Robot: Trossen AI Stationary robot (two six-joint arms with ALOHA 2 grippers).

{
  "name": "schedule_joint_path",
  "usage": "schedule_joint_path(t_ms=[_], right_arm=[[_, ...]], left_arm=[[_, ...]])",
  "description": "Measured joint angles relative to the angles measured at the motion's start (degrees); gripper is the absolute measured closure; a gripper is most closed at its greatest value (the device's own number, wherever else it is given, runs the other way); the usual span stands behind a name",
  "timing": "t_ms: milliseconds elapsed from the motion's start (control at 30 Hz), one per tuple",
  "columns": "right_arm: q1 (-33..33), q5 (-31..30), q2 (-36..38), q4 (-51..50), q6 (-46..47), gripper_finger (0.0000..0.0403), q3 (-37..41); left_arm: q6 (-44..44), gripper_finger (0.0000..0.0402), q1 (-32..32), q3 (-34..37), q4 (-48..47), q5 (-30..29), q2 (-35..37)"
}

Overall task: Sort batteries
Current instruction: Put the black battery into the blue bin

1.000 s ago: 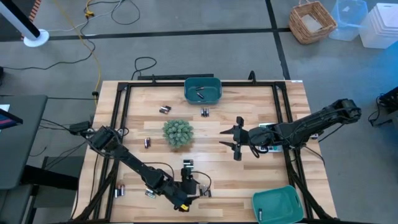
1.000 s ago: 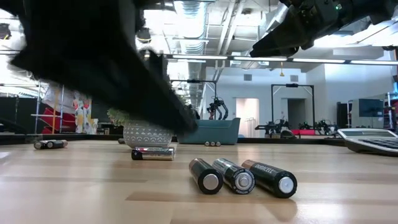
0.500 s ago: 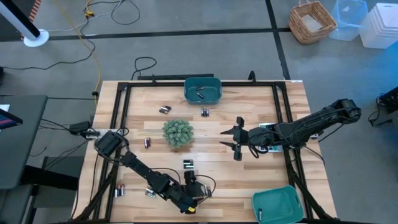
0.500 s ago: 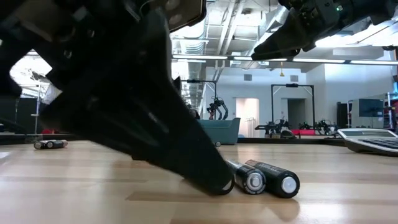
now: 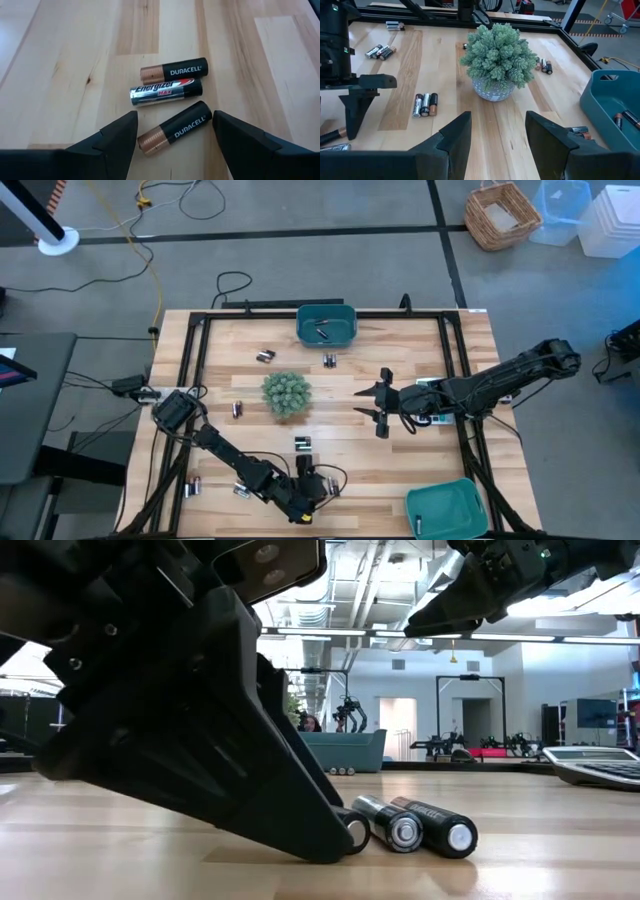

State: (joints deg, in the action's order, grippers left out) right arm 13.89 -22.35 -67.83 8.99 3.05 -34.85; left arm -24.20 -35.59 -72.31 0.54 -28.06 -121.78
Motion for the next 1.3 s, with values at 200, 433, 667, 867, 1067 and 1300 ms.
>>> schedule_joint_path(t_ms=[200, 433, 667, 867, 1067, 1300], right_arm=[[0.0, 0.0, 0.0, 0.0, 0.0, 0.0202, 0.0], [0.0, 0.0, 0.0, 0.0, 0.0, 0.0202, 0.0], [0.0, 0.0, 0.0, 0.0, 0.0, 0.0202, 0.0], [0.0, 0.0, 0.0, -0.2, 0.0, 0.0202, 0.0], [0.0, 0.0, 0.0, -0.3, -0.3, 0.0202, 0.0], [0.0, 0.0, 0.0, -0.3, -0.5, 0.0202, 0.0]], left_arm=[[-0.5, 0.0183, 0.0, 0.0, -0.7, 0.8, 0.0], [-1.9, 0.0230, 0.0, 0.0, -1.8, 1.9, -0.1], [-1.9, 0.0278, 0.0, 0.1, -2.3, 3.2, -0.1], [-1.8, 0.0319, 0.0, 0.1, -2.3, 3.6, -0.1], [-0.5, 0.0359, 0.0, 0.1, -2.6, 3.7, -0.1], [0.3, 0.0358, 0.0, 0.1, -2.6, 3.7, -0.1]])
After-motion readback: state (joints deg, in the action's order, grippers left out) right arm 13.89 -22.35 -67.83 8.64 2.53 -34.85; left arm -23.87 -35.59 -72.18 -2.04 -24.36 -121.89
